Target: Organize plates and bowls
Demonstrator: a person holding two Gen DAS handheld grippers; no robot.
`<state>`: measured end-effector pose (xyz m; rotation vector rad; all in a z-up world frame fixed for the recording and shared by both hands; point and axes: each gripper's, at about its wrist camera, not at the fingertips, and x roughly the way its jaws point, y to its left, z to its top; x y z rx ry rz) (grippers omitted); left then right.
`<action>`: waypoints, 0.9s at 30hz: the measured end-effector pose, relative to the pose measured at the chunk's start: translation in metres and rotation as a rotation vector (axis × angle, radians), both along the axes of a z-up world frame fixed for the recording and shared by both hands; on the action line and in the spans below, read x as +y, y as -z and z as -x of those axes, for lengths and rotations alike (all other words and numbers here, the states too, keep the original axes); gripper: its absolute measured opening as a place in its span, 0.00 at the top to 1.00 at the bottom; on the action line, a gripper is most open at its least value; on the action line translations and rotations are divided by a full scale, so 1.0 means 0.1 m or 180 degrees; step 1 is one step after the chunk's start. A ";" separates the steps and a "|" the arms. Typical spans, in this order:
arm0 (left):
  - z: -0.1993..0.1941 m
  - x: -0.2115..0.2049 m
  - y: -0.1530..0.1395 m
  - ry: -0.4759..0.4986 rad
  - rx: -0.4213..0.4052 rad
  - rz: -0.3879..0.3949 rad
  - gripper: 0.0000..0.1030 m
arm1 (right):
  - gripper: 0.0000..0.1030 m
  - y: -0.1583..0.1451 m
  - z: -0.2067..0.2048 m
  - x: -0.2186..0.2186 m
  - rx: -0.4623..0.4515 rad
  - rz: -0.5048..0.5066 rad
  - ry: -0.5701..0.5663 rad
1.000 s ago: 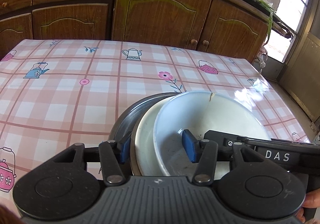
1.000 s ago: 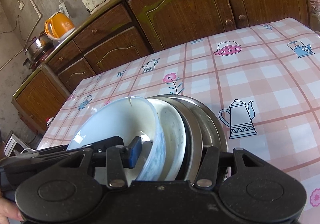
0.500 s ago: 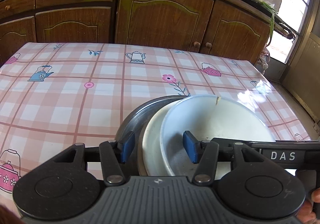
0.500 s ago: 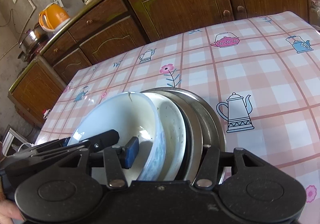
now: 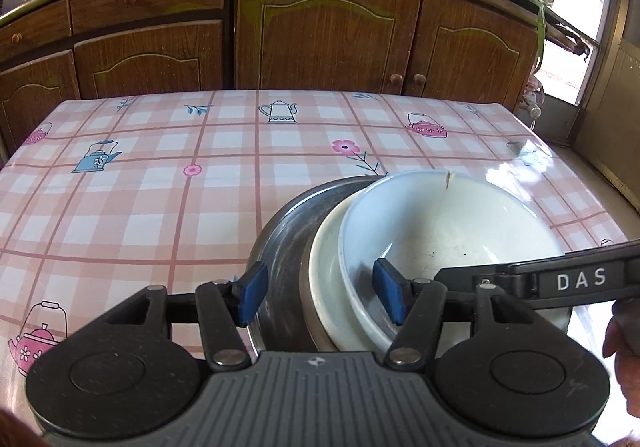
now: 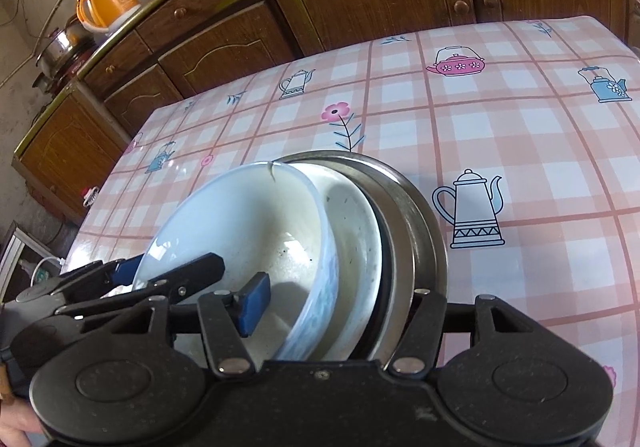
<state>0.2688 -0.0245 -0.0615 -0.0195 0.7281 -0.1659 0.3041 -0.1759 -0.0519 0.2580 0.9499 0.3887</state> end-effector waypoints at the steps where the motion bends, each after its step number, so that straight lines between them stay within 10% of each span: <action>1: 0.00 0.00 0.00 0.0012 -0.0015 -0.0005 0.39 | 0.30 -0.02 0.01 0.00 -0.0019 0.0070 0.0025; 12: 0.05 0.00 -0.05 -0.0044 -0.0044 0.0062 0.45 | 0.23 -0.20 0.13 -0.14 -0.0350 0.0329 0.0085; 27: 0.45 -0.04 -0.42 -0.0135 0.0073 0.0044 0.21 | 0.22 -0.52 0.79 -0.17 -0.0848 0.0538 0.0204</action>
